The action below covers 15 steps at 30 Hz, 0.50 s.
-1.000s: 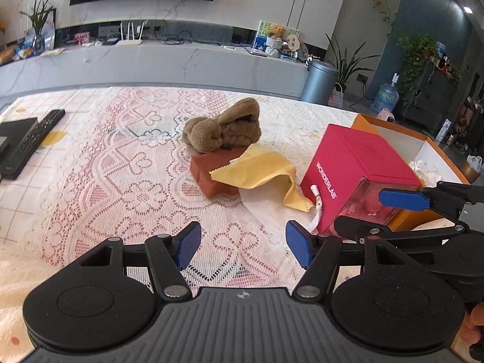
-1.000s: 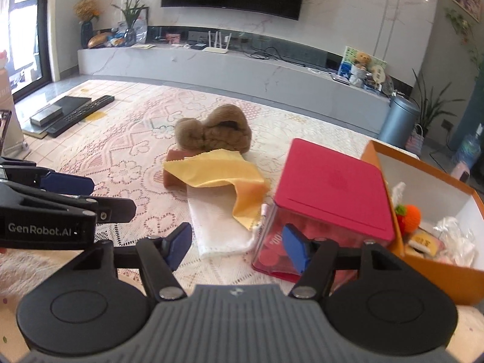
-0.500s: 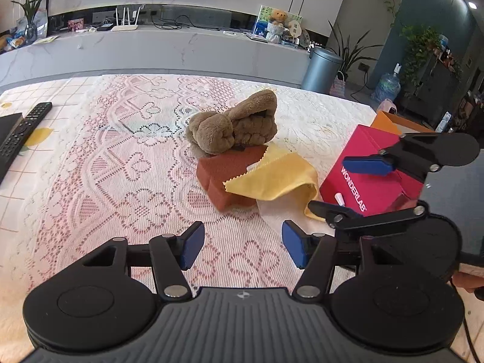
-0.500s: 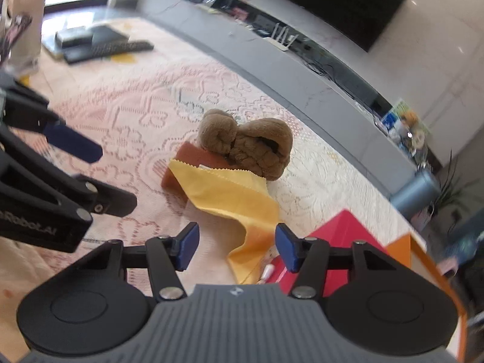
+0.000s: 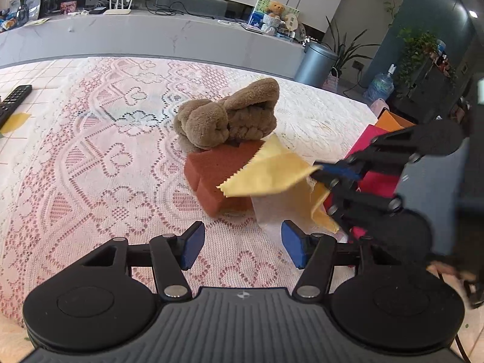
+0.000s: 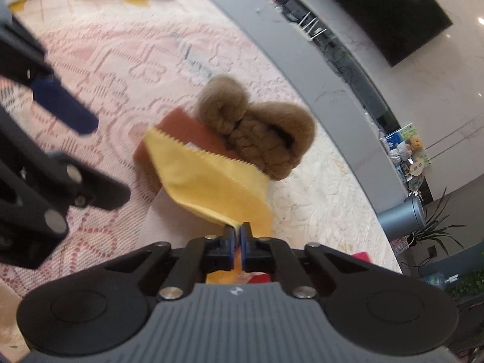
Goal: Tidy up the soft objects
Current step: 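Grasp the yellow zigzag-edged cloth with the right tool while the left tool grasps the white strip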
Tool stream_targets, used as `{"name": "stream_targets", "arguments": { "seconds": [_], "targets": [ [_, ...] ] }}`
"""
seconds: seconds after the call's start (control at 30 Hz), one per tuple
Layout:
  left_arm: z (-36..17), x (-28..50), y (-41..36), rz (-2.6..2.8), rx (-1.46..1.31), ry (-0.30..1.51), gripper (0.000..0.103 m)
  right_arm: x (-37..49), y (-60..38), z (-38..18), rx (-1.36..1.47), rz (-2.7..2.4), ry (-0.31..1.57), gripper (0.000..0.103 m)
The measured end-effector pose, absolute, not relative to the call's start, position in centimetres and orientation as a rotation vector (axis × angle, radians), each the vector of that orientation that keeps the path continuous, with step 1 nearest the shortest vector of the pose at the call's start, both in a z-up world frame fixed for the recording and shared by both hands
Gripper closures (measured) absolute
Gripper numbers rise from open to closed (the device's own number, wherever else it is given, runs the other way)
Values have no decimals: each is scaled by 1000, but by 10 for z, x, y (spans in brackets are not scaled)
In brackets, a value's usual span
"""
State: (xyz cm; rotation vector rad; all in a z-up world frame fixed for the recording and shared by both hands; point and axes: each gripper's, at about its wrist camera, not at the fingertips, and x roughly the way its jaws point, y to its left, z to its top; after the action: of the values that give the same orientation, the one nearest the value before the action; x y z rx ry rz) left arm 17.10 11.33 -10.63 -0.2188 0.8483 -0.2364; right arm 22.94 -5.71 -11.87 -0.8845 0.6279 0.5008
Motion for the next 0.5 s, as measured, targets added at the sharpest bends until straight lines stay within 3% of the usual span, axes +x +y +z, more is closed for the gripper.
{"name": "stream_targets", "arguments": {
  "seconds": [0.2,0.5],
  "targets": [
    [-116,183,96,-292,-215,869,35,224,-82,-85,-729,504,619,103],
    [-140,209,72,-285,-268,915,35,235,-106,-80,-505,492,691,103]
  ]
}}
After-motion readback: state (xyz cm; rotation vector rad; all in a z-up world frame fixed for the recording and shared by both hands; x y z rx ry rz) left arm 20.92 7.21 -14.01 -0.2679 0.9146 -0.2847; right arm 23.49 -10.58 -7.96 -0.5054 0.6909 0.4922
